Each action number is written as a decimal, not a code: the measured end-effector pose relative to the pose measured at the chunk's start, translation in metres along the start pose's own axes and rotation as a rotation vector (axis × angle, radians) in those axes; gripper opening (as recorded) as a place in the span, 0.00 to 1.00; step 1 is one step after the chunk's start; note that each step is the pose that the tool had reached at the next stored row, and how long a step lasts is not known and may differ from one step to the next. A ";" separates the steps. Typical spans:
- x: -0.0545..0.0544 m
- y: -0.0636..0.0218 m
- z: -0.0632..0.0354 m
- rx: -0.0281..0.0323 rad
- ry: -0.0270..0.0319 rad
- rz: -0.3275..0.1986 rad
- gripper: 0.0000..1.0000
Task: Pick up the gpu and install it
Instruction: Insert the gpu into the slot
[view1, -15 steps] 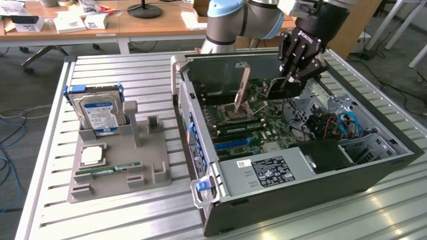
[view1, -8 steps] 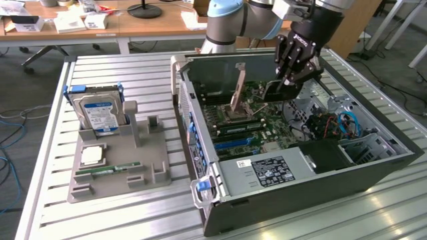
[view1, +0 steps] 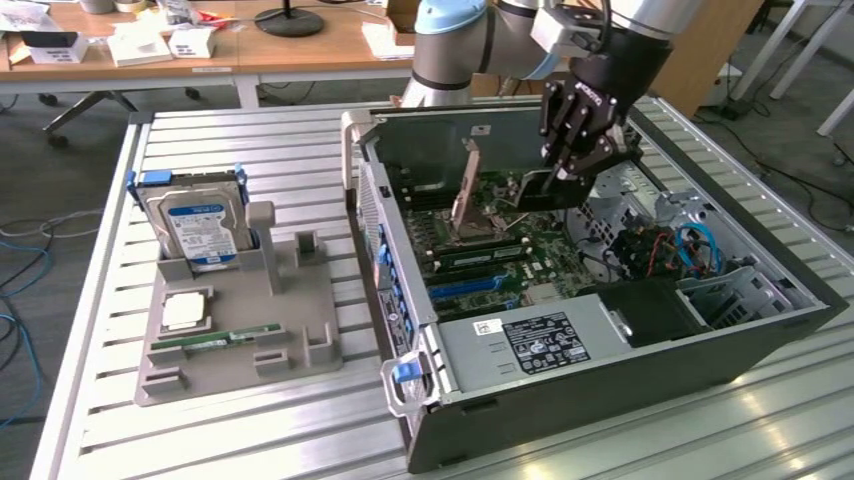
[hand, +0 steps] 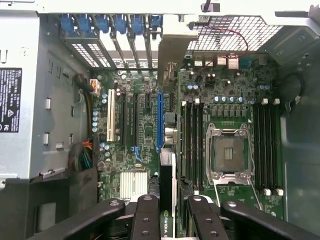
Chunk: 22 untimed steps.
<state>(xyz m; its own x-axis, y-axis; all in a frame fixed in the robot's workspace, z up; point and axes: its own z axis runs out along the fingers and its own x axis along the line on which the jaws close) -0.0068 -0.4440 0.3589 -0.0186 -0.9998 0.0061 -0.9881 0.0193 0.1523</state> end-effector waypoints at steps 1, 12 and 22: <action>0.000 0.0008 0.0016 0.0000 -0.0003 0.002 0.26; 0.000 0.0050 0.0160 0.0000 -0.0012 0.008 0.26; 0.000 0.0044 0.0211 -0.0001 -0.0012 0.008 0.26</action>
<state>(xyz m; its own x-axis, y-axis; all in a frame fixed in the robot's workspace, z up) -0.0144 -0.4442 0.3388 -0.0268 -0.9996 0.0061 -0.9880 0.0274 0.1523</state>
